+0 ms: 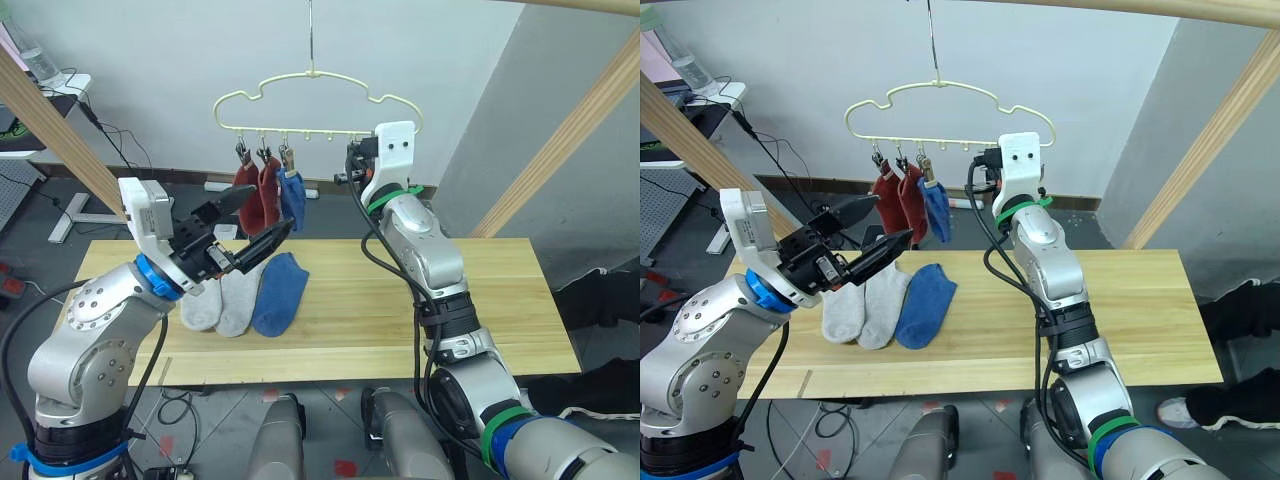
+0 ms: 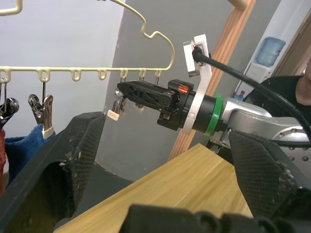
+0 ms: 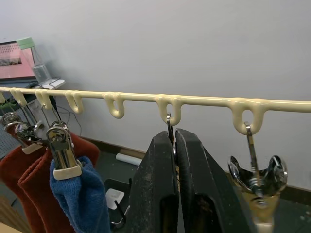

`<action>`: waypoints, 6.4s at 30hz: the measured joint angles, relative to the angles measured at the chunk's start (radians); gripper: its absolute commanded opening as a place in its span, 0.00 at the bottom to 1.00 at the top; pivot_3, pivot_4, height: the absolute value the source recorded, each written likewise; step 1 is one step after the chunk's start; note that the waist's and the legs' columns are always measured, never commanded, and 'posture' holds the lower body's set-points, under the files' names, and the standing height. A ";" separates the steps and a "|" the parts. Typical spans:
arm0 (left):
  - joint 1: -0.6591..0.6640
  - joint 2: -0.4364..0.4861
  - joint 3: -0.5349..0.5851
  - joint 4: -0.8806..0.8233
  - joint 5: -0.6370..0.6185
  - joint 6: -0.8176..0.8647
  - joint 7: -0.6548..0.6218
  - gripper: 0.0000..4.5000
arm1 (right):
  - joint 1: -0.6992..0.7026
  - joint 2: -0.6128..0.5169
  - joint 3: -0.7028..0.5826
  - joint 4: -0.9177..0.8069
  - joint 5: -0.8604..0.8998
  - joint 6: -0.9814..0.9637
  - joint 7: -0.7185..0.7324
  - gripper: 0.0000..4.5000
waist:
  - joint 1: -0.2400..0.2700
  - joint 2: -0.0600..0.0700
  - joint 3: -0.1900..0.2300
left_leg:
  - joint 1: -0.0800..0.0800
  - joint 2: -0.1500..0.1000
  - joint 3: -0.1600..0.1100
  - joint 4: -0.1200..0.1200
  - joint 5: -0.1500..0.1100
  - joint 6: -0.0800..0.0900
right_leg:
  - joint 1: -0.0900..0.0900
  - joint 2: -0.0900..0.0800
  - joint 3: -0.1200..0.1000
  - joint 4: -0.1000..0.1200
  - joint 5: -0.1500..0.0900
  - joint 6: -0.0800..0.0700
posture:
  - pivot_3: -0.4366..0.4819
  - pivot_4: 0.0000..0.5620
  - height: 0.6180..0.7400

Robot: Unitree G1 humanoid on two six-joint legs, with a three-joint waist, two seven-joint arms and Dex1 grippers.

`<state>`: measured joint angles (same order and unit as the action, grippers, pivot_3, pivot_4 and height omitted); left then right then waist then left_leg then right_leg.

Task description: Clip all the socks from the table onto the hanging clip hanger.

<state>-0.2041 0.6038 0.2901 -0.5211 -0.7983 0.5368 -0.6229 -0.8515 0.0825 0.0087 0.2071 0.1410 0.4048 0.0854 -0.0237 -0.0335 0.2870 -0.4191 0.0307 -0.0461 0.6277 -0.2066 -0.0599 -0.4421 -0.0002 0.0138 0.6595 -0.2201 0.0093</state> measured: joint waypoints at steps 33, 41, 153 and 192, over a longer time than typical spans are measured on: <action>-0.228 -0.188 -0.409 0.933 0.702 -0.226 0.119 1.00 | -0.078 -0.217 -0.182 -0.260 0.550 0.799 0.259 0.00 | -0.009 0.005 0.003 | -0.012 0.000 0.001 0.001 0.000 0.001 | -0.012 0.000 0.000 0.003 0.000 0.000 | 0.47 0.49 1.00; -0.316 -0.211 -0.437 1.050 0.774 -0.269 0.099 1.00 | -0.078 -0.204 -0.172 -0.262 0.535 0.762 0.207 0.00 | -0.008 0.005 0.003 | -0.012 -0.001 0.001 0.002 0.000 0.001 | -0.012 0.000 0.000 0.004 0.000 0.000 | 0.45 0.47 1.00; -0.274 -0.150 -0.409 0.690 0.848 -0.784 0.003 0.00 | -0.182 -0.102 -0.342 -0.125 0.590 0.913 0.016 0.05 | -0.008 0.005 0.003 | -0.012 0.000 0.001 0.002 0.000 0.001 | -0.012 0.000 0.000 0.005 0.003 -0.004 | 0.49 0.50 1.00; -0.155 -0.017 -0.105 0.266 0.081 0.111 -0.215 1.00 | 0.206 -0.303 0.093 -0.620 0.286 0.529 0.052 1.00 | -0.024 0.005 0.003 | -0.013 0.000 -0.001 0.004 0.000 0.001 | -0.012 0.001 0.000 0.005 0.001 0.000 | 0.48 0.50 1.00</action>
<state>-0.3595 0.5864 0.1847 -0.2550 -0.7169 0.6475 -0.8374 -0.6454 -0.2207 0.1018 -0.4133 0.4267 0.9334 0.1376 -0.0479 -0.0285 0.2900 -0.4319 0.0308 -0.0468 0.6315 -0.2063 -0.0588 -0.4545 0.0006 0.0134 0.6649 -0.2195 0.0093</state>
